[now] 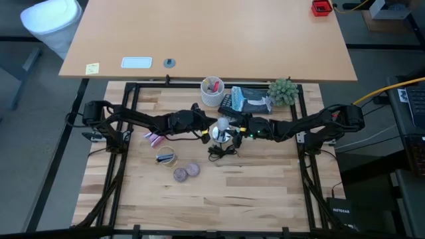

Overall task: Screw lightbulb
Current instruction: Remove the white lightbulb from the silver lamp

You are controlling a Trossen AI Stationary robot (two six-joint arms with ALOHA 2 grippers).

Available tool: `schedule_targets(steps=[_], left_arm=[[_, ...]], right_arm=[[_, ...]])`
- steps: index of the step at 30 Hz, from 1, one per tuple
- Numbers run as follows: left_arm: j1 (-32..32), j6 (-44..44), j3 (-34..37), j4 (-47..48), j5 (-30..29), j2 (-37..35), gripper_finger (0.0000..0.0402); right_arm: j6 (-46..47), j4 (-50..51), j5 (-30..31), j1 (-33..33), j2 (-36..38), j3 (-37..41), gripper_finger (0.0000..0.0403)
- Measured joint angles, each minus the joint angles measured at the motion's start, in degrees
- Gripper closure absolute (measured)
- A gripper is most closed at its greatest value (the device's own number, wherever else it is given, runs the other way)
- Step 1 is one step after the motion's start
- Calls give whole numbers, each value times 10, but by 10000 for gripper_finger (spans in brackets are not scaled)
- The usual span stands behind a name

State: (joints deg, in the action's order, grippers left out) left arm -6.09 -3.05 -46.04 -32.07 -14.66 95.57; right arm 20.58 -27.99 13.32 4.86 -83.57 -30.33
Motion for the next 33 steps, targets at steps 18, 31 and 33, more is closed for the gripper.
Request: schedule_targets(steps=[18,31,33], left_arm=[[37,-5,0,22,11,0,401],[37,42,0,-54,-29,0,401],[34,50,0,-59,-48,0,401]], right_arm=[[1,11,56,1,0,0,197],[1,25,-35,0,0,0,197],[1,25,-55,0,0,0,197]])
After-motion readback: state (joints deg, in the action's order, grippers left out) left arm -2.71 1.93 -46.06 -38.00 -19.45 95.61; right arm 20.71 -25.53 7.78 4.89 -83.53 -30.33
